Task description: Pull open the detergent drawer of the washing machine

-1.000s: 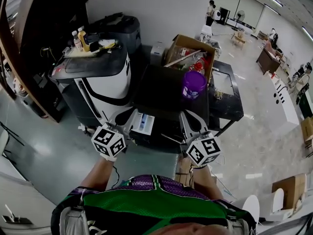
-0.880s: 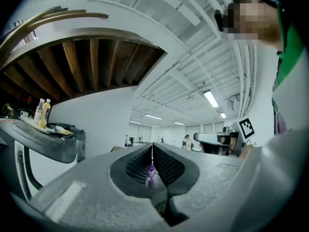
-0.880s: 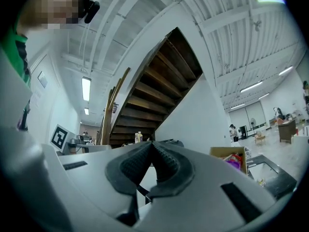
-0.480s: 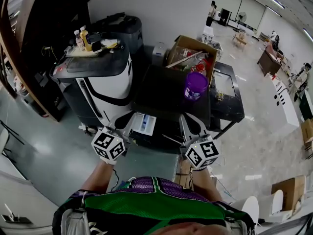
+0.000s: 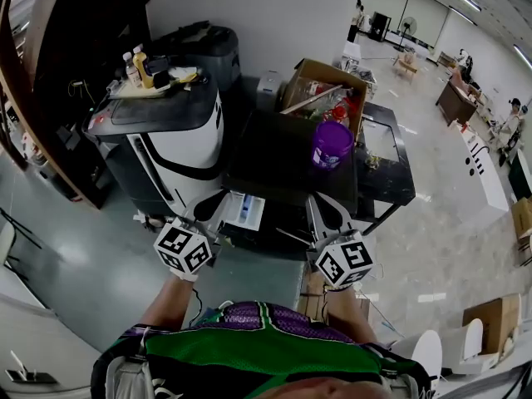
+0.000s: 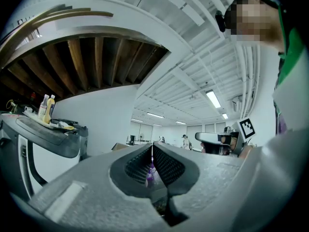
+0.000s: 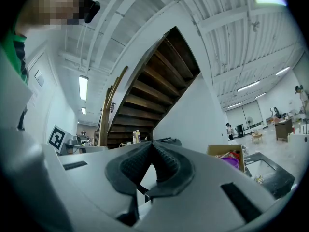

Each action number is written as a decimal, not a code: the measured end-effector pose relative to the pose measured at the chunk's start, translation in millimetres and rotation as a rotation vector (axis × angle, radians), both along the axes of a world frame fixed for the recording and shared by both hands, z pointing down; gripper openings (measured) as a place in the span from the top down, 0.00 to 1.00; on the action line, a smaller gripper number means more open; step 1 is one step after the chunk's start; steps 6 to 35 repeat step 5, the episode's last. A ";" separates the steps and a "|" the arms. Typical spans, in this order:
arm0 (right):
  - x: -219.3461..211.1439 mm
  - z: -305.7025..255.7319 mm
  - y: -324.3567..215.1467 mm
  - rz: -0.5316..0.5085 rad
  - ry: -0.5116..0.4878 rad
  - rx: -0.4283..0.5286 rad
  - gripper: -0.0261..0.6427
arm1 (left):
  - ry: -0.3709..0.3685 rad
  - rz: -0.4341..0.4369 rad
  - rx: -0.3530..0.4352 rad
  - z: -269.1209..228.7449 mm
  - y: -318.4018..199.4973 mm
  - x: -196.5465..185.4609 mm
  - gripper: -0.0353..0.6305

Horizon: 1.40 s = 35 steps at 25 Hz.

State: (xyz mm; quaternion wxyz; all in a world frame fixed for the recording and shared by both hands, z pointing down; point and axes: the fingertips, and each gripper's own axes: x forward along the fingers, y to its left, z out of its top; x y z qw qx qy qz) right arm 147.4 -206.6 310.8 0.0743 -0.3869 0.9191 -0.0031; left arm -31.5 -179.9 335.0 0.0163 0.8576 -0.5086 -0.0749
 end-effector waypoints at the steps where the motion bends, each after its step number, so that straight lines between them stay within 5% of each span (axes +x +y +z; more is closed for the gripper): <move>1: 0.7 -0.2 -0.3 0.002 -0.001 -0.001 0.96 | -0.002 0.000 0.000 -0.2 -0.5 0.3 0.91; 35: 3.4 0.3 -1.9 0.010 -0.002 -0.002 0.96 | -0.007 0.000 0.004 -0.2 -2.6 2.1 0.91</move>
